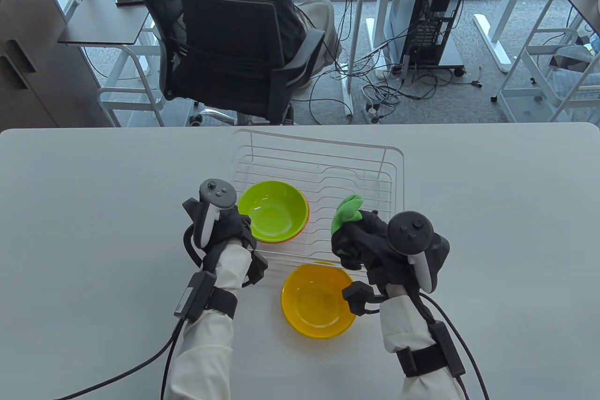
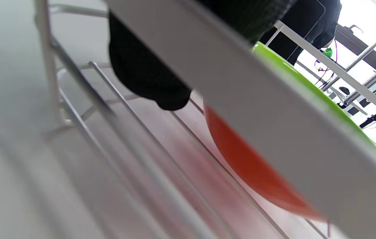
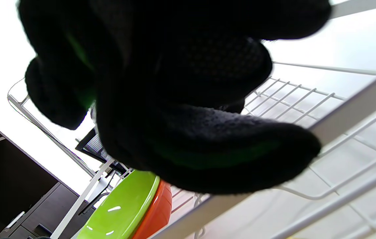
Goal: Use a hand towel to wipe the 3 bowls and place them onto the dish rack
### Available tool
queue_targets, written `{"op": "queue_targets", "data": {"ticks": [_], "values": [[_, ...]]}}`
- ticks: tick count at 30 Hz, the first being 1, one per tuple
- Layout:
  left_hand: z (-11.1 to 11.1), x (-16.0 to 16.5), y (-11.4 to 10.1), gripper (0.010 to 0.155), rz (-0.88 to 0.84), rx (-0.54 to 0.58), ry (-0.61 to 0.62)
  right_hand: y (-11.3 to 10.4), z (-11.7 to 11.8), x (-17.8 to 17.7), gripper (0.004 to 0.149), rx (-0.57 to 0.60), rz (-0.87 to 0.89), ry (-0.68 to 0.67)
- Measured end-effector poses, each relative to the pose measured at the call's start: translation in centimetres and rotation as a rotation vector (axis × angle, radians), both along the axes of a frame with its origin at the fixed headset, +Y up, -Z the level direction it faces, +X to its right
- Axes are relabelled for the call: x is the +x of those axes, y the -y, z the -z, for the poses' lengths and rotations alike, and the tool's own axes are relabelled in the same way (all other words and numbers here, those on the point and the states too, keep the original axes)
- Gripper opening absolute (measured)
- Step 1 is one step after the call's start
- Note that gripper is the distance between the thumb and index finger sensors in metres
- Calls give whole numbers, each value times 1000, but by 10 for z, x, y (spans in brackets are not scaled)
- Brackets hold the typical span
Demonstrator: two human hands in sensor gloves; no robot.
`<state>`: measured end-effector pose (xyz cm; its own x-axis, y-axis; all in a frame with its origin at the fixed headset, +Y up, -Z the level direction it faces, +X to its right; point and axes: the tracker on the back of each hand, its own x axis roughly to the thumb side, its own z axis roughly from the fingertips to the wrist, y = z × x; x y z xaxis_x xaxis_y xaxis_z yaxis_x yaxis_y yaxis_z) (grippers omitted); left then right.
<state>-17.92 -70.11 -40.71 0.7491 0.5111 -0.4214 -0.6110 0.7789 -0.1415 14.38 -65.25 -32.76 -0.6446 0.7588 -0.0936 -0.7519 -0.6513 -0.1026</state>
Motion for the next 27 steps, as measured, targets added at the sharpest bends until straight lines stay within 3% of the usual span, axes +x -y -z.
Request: {"op": "queue_targets", "data": {"ticks": [6,13,20,27], "values": [[-1,0,0,62,0,-2,12,0,0,0,57,-2,-1,1],[-16,0,-28,60,-1,102,80,-1,0,0,57,1,-2,3],[-45,9,-65,59,-64,253,225,0,-1,2,57,-2,-2,6],[-76,26,-65,59,-115,272,430,0,-1,5,57,-6,8,15]]}}
